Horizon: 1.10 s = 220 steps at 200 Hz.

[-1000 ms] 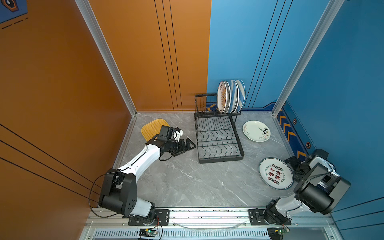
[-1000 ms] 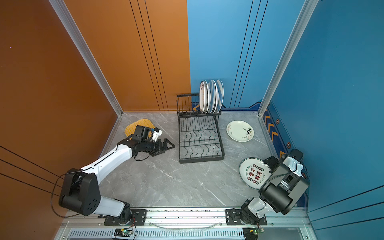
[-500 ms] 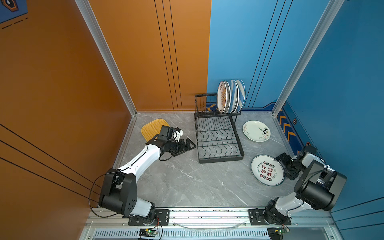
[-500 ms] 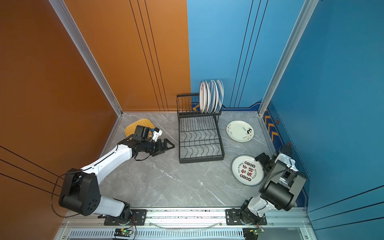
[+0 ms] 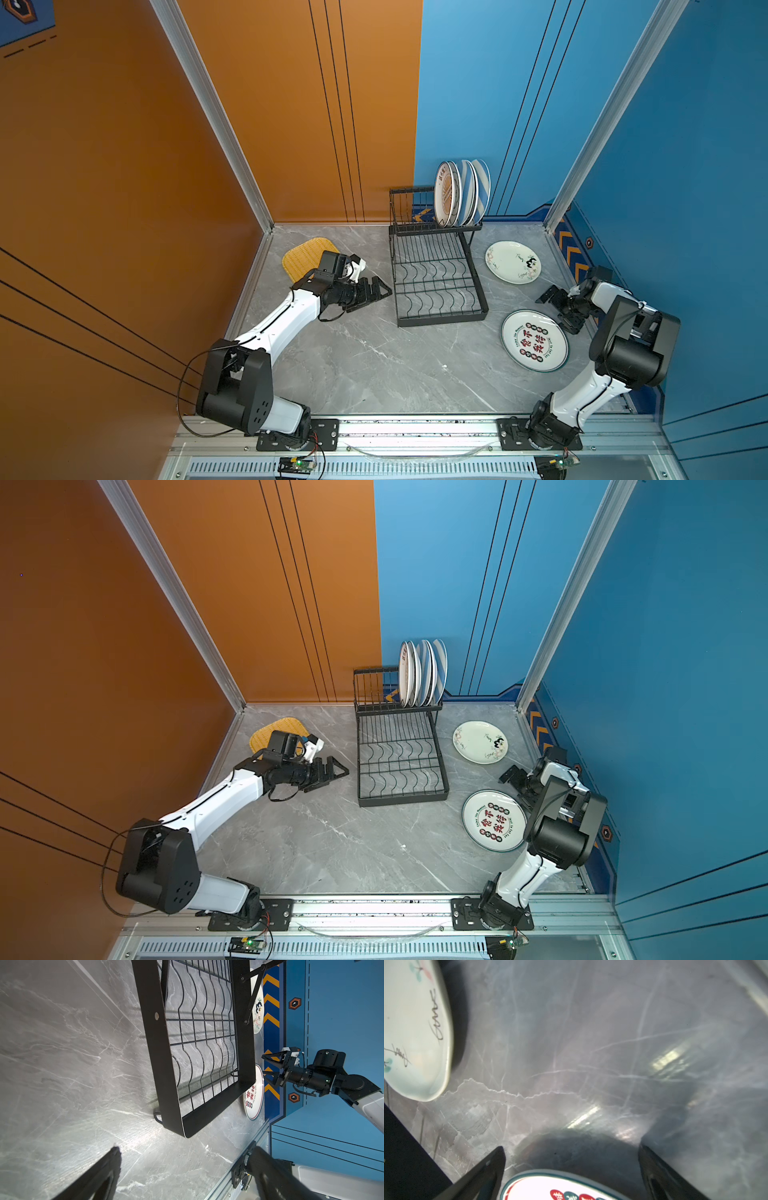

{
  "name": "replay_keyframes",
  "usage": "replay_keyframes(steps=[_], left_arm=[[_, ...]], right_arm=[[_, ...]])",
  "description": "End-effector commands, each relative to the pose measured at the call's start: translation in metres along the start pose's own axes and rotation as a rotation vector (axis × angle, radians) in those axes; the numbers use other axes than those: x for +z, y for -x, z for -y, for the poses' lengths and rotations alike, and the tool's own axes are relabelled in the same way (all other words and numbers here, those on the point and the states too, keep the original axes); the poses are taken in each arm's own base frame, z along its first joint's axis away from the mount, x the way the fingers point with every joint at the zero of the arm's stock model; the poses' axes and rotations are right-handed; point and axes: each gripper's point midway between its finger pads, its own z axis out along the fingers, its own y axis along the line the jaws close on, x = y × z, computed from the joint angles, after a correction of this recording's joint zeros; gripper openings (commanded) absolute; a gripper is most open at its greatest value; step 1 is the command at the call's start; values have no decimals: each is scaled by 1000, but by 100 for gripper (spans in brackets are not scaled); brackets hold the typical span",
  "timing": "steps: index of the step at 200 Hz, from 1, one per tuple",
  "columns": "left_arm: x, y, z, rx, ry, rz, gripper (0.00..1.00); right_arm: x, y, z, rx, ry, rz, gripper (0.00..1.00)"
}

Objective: Load the plates into the dish rack
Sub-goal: 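Slide the red-lettered plate toward the rack front with right gripper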

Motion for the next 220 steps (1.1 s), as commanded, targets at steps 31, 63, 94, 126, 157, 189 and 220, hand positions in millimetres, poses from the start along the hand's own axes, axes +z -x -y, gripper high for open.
replay_keyframes(steps=[31,63,94,126,157,189,220], left_arm=[[-4,-9,-6,-13,26,0,98],[-5,-11,-7,-16,27,-2,98],[-4,-13,-8,-14,26,-6,98],[-4,-15,-9,-12,25,-11,98],[-6,-15,-7,-7,18,-8,98],[-7,-20,-9,-9,17,-12,98],[-9,-24,-10,-5,17,-12,98]], right_arm=[[17,-54,-22,-97,41,-188,100],[18,-80,-30,-123,48,-234,100],[21,-108,-37,-145,45,-281,100],[15,-121,-42,-152,54,-287,100],[-18,-91,-18,-42,8,-128,100],[-38,-84,29,113,-82,-94,100],[-31,-107,36,146,-71,-175,100]])
